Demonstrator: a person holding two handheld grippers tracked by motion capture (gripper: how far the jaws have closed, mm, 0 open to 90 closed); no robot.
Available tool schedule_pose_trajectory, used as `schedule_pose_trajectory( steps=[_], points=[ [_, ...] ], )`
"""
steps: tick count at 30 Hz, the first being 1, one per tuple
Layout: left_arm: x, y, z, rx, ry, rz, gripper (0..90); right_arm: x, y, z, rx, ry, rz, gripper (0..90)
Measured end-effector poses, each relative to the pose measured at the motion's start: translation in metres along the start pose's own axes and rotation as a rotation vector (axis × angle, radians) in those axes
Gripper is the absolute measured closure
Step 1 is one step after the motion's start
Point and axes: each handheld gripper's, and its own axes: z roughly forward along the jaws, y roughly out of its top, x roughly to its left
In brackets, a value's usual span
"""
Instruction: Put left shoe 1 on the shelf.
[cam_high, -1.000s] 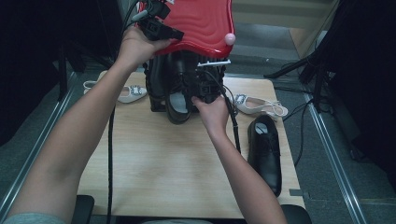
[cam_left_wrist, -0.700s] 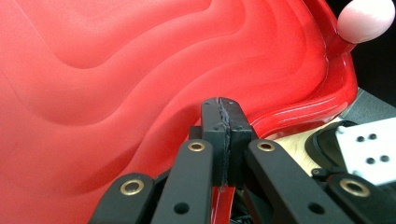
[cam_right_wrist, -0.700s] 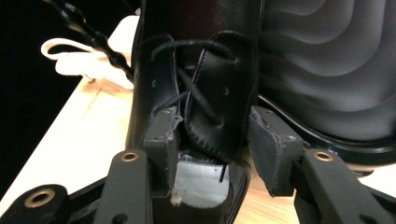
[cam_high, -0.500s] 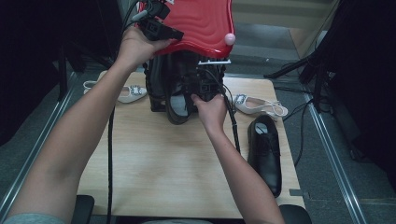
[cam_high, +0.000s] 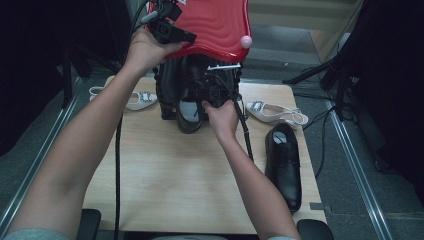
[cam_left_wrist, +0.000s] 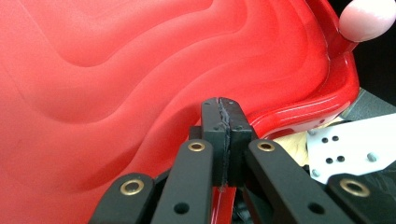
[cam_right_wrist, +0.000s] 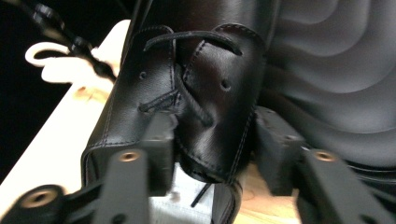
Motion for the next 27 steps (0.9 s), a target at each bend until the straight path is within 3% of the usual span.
schedule_pose_trajectory(
  steps=[4, 8, 12, 17, 23, 26, 27],
  points=[
    [0.000, 0.000, 0.000, -0.002, -0.002, -0.003, 90.0, 0.004, 0.003, 0.000, -0.012, -0.006, 0.035, 70.6],
    [0.001, 0.000, 0.000, -0.003, -0.007, -0.006, 90.0, 0.008, 0.004, 0.001, -0.030, -0.012, 0.053, 74.5],
    [0.001, -0.001, 0.000, -0.003, -0.005, -0.005, 90.0, 0.014, 0.007, 0.005, -0.061, -0.013, 0.066, 75.1],
    [0.002, -0.001, -0.001, -0.001, -0.012, -0.010, 90.0, 0.023, 0.015, 0.008, -0.082, -0.037, 0.043, 75.4],
    [0.004, -0.002, -0.003, 0.006, -0.010, -0.010, 90.0, 0.028, 0.019, 0.008, -0.136, 0.035, 0.083, 74.7],
    [0.004, -0.003, -0.003, 0.007, -0.004, -0.006, 90.0, 0.036, 0.018, 0.016, -0.136, -0.003, 0.039, 70.5],
    [0.004, -0.003, -0.003, 0.006, 0.000, -0.006, 90.0, 0.036, 0.018, 0.017, -0.142, 0.010, 0.035, 69.2]
  ],
)
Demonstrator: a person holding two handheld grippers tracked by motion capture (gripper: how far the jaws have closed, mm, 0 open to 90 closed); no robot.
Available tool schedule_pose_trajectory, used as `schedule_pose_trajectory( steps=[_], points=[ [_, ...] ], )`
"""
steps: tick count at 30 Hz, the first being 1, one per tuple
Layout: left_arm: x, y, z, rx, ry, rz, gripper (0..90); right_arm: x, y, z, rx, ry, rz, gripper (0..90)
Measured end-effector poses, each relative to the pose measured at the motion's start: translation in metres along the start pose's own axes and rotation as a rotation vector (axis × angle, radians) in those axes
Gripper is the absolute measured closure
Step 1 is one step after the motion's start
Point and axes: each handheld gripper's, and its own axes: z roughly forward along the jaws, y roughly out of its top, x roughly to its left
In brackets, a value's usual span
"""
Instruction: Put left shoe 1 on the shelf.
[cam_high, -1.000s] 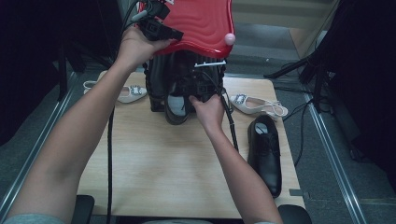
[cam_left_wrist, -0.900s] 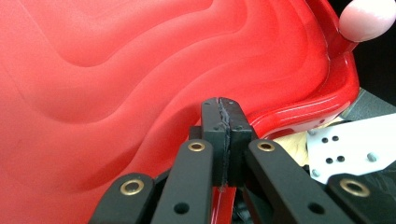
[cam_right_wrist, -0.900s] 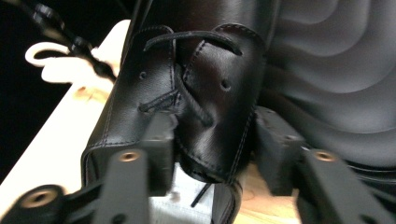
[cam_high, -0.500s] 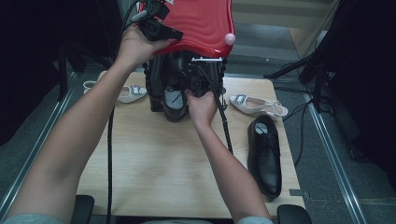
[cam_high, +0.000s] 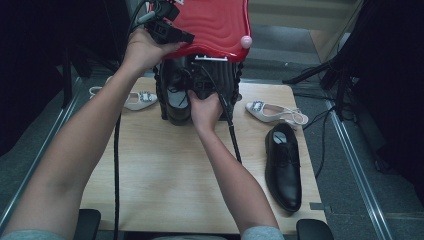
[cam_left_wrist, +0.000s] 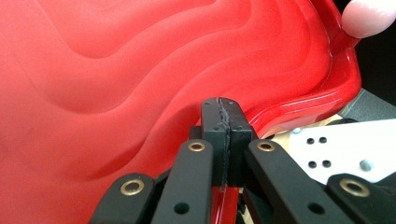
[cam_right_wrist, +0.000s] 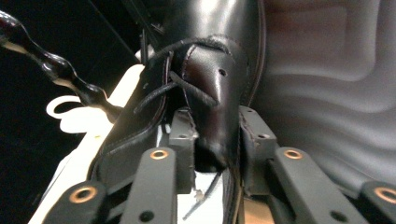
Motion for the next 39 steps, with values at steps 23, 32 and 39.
schedule_pose_trajectory(
  steps=[23, 32, 39],
  points=[
    [0.001, 0.001, 0.000, 0.011, 0.001, -0.006, 90.0, -0.002, -0.006, -0.033, 0.001, 0.095, -0.042, 54.9],
    [0.001, 0.001, 0.000, 0.011, 0.001, -0.012, 90.0, -0.013, -0.026, -0.057, 0.042, 0.146, -0.061, 58.2],
    [0.001, 0.001, 0.000, 0.016, 0.003, -0.011, 90.0, -0.014, -0.049, -0.068, 0.078, 0.170, -0.123, 67.7]
  ],
)
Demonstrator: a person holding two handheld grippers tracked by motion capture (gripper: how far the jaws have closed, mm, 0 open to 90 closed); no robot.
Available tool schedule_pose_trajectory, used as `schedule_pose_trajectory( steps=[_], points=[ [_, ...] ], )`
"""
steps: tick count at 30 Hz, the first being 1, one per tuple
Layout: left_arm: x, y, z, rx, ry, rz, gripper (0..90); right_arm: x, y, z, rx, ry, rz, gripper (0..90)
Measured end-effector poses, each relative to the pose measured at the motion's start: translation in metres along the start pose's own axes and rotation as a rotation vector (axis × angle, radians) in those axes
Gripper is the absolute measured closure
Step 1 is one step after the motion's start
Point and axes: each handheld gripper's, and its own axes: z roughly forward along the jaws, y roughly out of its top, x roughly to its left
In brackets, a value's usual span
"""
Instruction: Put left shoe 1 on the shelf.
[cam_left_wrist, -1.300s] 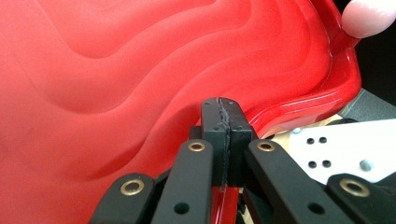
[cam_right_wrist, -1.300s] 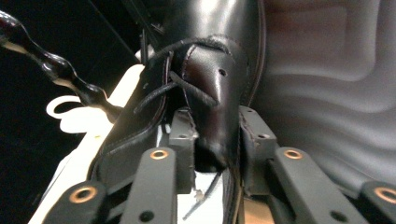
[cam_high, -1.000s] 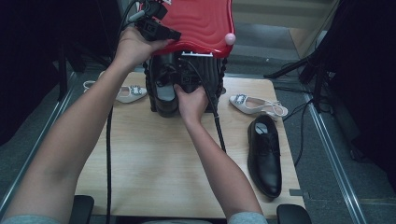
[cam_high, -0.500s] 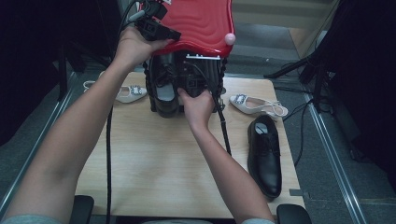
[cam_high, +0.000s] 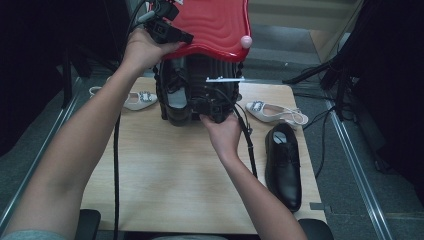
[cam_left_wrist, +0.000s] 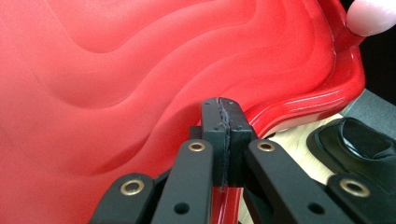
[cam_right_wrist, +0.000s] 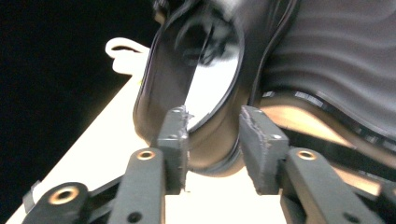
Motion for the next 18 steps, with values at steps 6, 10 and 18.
schedule_pose_trajectory(
  steps=[6, 10, 18],
  points=[
    [0.001, 0.000, -0.001, 0.005, 0.000, 0.002, 90.0, 0.005, -0.020, 0.004, 0.028, 0.012, -0.062, 84.1],
    [0.001, 0.000, 0.000, 0.005, 0.000, 0.002, 90.0, 0.007, -0.031, 0.011, 0.046, 0.042, -0.091, 90.0],
    [0.003, -0.001, -0.001, 0.004, -0.001, -0.007, 90.0, 0.018, -0.040, 0.037, 0.067, 0.064, -0.126, 90.0]
  ],
)
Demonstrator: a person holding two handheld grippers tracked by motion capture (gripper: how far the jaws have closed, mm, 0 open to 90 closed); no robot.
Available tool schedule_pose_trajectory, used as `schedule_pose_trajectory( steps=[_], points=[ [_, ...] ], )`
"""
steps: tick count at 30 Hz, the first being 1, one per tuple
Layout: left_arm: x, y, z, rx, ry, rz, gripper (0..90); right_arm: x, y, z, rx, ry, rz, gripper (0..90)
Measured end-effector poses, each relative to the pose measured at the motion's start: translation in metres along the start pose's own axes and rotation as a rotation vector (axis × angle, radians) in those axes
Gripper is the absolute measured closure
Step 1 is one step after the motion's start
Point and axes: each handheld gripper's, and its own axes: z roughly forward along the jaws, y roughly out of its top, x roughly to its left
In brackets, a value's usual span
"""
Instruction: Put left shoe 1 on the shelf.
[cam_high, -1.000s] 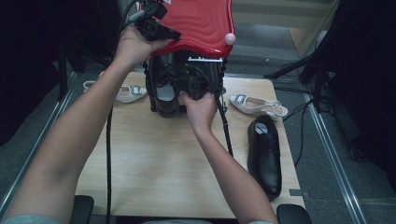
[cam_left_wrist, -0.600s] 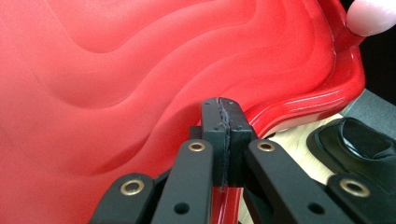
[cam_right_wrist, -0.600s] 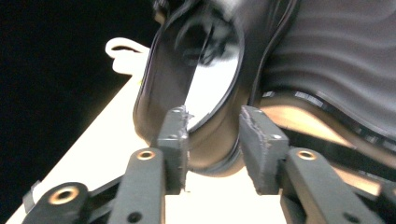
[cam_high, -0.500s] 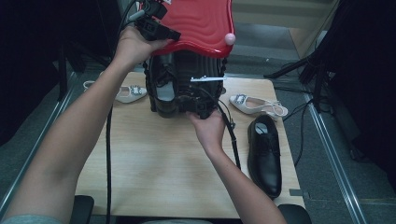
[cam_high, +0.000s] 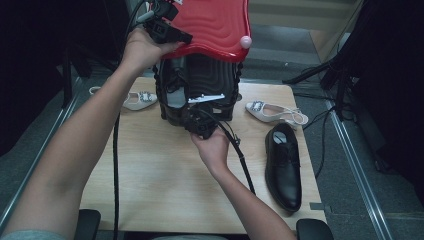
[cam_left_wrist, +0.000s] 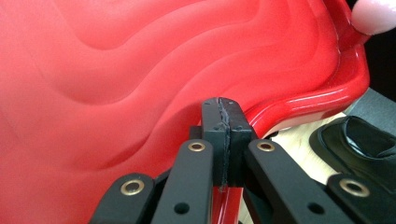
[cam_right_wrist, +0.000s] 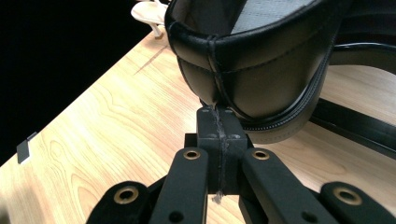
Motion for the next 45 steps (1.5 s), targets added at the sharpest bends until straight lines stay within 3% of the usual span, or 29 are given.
schedule_pose_trajectory(
  steps=[7, 11, 20, 22, 31, 38, 41, 45],
  points=[
    [-0.001, 0.000, 0.000, 0.001, 0.003, 0.000, 90.0, 0.009, -0.002, 0.007, 0.036, 0.053, -0.009, 90.0],
    [0.001, -0.001, -0.001, -0.003, 0.004, -0.010, 90.0, 0.012, -0.001, 0.011, 0.022, 0.027, -0.041, 90.0],
    [0.005, -0.003, -0.006, 0.029, 0.003, -0.008, 90.0, 0.011, 0.007, 0.004, 0.001, 0.024, -0.027, 90.0],
    [0.006, -0.003, -0.007, 0.036, 0.005, -0.006, 90.0, 0.011, 0.011, 0.002, -0.010, 0.002, -0.030, 90.0],
    [0.006, -0.004, -0.008, 0.037, 0.005, -0.004, 90.0, -0.011, 0.037, 0.007, -0.037, -0.064, 0.000, 90.0],
    [0.006, -0.006, -0.008, 0.025, 0.004, -0.012, 90.0, -0.021, 0.058, 0.019, -0.051, -0.070, 0.047, 90.0],
    [0.006, -0.007, -0.008, 0.026, 0.007, -0.011, 90.0, -0.025, 0.064, 0.025, -0.066, -0.051, 0.081, 90.0],
    [0.006, -0.007, -0.008, 0.024, 0.008, -0.013, 90.0, -0.024, 0.069, 0.033, -0.071, -0.062, 0.080, 90.0]
  ],
)
